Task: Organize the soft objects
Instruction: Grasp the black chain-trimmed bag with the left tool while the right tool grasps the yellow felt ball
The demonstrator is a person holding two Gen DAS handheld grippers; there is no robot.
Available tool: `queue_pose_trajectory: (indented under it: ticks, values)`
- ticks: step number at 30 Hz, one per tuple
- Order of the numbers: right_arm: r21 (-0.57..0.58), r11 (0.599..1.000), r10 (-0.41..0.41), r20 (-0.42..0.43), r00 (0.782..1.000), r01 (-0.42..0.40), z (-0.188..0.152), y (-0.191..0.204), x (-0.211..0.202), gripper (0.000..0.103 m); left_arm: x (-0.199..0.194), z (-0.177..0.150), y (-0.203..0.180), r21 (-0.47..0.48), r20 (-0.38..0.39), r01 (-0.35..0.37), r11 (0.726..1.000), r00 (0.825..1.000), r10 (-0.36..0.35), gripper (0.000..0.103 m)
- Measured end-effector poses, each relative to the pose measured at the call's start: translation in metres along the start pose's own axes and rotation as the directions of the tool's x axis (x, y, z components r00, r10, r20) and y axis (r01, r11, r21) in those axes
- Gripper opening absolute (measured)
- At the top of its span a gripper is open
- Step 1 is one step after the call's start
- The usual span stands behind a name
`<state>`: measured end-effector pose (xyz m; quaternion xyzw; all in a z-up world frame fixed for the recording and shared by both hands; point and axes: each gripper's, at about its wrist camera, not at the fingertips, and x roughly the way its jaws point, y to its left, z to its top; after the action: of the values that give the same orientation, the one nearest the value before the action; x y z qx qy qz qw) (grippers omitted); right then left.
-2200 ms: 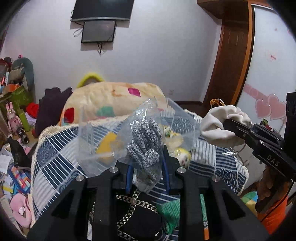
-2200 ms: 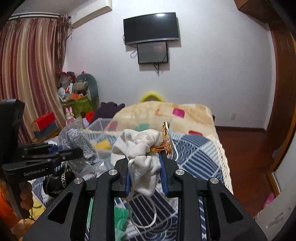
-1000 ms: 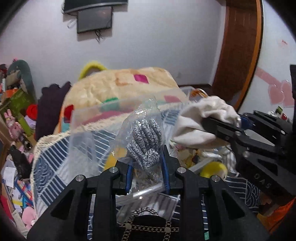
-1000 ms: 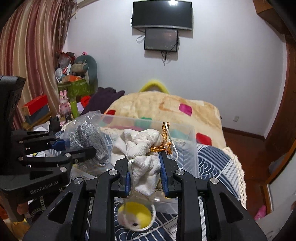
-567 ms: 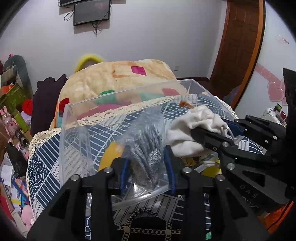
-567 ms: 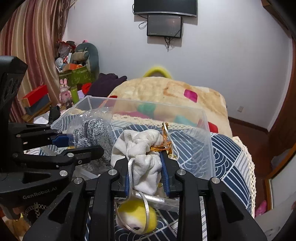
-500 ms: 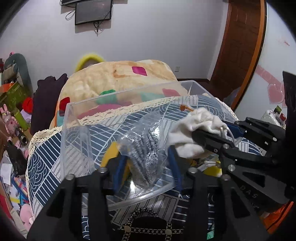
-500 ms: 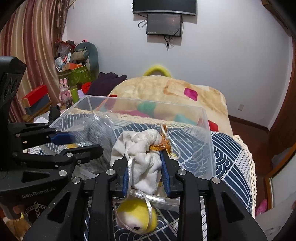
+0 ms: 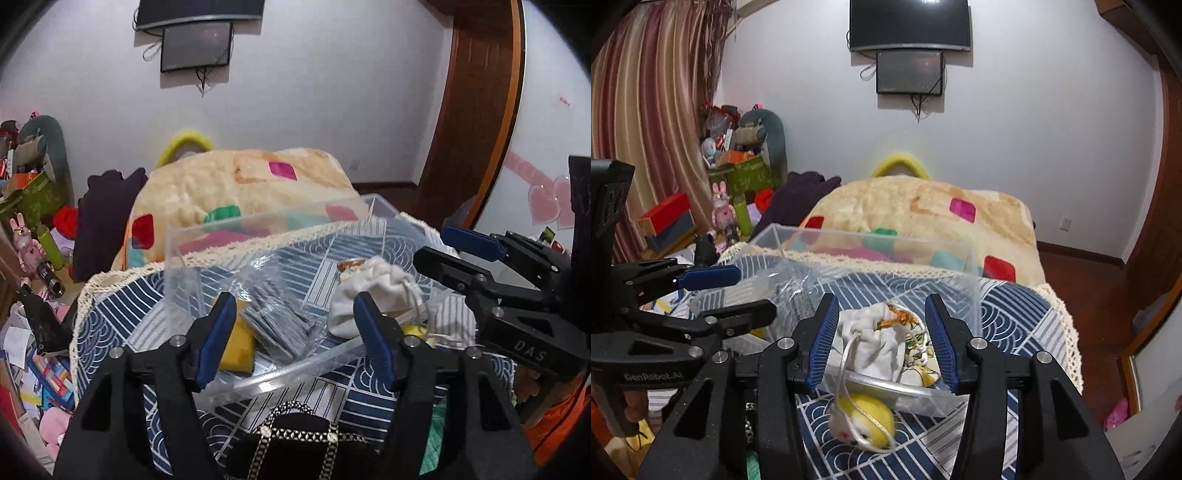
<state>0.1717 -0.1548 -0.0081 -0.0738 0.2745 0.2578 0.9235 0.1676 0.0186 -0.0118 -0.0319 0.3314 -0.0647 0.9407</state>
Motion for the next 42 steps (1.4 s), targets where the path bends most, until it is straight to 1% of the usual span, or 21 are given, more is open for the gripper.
queue_pose_trajectory:
  ticks: [4,6,7,9,13,15,19,25,29,34,36,39,42]
  values:
    - [0.000,1.000,0.000,0.036,0.999,0.000,0.001,0.001,-0.014,0.047,-0.022,-0.001,0.000,-0.006,0.046,-0.003,1.000,0.999,0.004,0.073]
    - [0.000,1.000,-0.003,0.059,0.998,0.003,0.000,0.002,-0.023,0.056,-0.035,-0.005,0.000,-0.007,0.073,-0.017,1.000,0.997,0.017,0.083]
    - [0.000,1.000,-0.005,0.070,0.998,0.005,-0.001,0.002,-0.027,0.058,-0.039,-0.006,0.000,-0.007,0.084,-0.022,1.000,0.996,0.022,0.085]
    - [-0.004,1.000,-0.011,0.091,0.996,0.012,-0.003,0.005,-0.035,0.059,-0.048,-0.011,0.000,-0.007,0.102,-0.030,1.000,0.994,0.031,0.091]
    - [-0.018,1.000,-0.020,0.105,0.994,0.021,-0.009,0.008,-0.043,0.059,-0.060,-0.024,-0.004,-0.005,0.110,-0.035,0.999,0.993,0.036,0.096]
    - [-0.019,1.000,-0.018,0.102,0.995,0.020,-0.014,0.008,-0.045,0.059,-0.062,-0.032,-0.007,-0.004,0.108,-0.039,0.999,0.993,0.039,0.100]
    - [-0.015,1.000,-0.013,0.079,0.997,0.014,-0.025,0.008,-0.043,0.059,-0.060,-0.049,-0.011,0.001,0.072,-0.018,1.000,0.997,0.018,0.100]
    - [0.012,1.000,0.000,0.024,1.000,-0.001,-0.046,0.007,-0.036,0.059,-0.045,-0.073,-0.014,-0.004,0.016,-0.024,1.000,1.000,0.024,0.101]
    - [0.023,1.000,0.004,-0.017,1.000,-0.004,-0.058,0.006,-0.031,0.059,-0.031,-0.087,-0.005,-0.042,-0.028,-0.020,0.999,0.999,0.019,0.101]
    - [0.028,1.000,0.014,-0.070,0.997,-0.012,-0.072,0.003,-0.018,0.059,-0.019,-0.103,0.016,-0.102,-0.080,-0.051,0.993,0.996,0.043,0.101]
    - [0.038,0.999,0.030,-0.101,0.994,-0.026,-0.076,0.003,-0.009,0.059,-0.014,-0.109,0.024,-0.125,-0.103,-0.052,0.991,0.994,0.040,0.101]
    - [0.034,0.999,0.031,-0.133,0.991,-0.027,-0.080,0.006,0.002,0.059,-0.009,-0.115,0.028,-0.130,-0.115,-0.049,0.990,0.993,0.034,0.101]
    - [0.023,0.999,0.026,-0.145,0.989,-0.023,-0.080,0.010,0.008,0.059,-0.004,-0.121,0.024,-0.110,-0.116,-0.048,0.993,0.993,0.035,0.101]
